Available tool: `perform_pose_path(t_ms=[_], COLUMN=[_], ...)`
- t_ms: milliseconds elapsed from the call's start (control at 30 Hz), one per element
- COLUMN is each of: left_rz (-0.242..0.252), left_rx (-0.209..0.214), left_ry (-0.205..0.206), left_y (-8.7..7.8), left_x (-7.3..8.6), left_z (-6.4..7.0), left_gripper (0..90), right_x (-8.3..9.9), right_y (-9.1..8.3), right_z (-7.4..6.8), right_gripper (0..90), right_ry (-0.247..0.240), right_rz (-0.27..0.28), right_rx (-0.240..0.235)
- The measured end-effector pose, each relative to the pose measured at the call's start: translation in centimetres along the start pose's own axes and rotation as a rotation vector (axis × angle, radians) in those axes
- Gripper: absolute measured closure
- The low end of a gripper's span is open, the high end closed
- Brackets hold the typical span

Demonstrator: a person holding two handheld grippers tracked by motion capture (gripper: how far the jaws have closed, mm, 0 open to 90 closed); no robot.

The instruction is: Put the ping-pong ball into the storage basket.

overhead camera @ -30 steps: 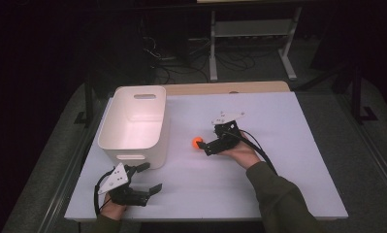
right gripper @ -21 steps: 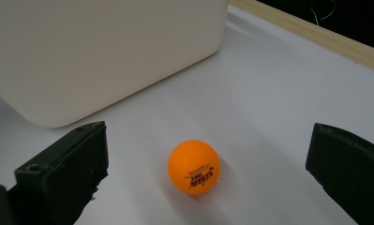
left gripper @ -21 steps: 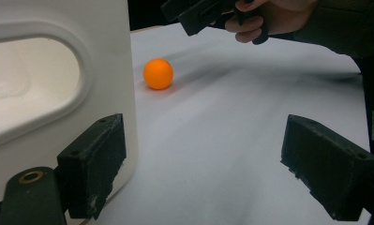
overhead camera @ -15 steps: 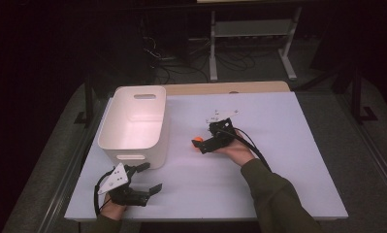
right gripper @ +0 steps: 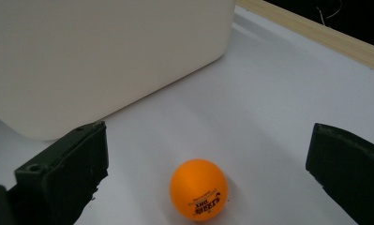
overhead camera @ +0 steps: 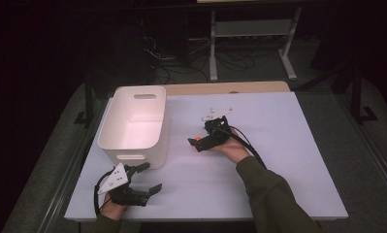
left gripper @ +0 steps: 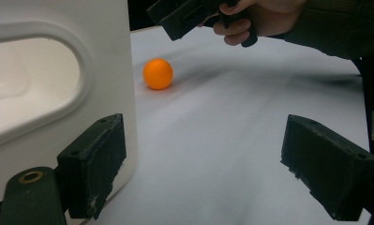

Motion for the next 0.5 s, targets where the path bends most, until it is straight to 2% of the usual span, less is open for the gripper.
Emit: perform_pose_path(t_ms=[500], left_rz=[0.001], left_rx=[0.0], left_ry=[0.001], left_y=[-0.01], left_x=[0.0], left_z=[0.01], left_gripper=[14.0], right_x=[-0.14], right_y=[1.03], right_z=[-0.06], right_gripper=[0.0], right_ry=[0.005], right_rz=[-0.007], right_rx=[-0.008])
Point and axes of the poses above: each handheld gripper's, and its own axes: y roughly forward along the jaws, x roughly out of its underside, z roughly to its right, the point moved 4 cm from there along y, roughly forward along the jaws, and after that the axes turned 8 degrees about -z, right-handed, at the moved point
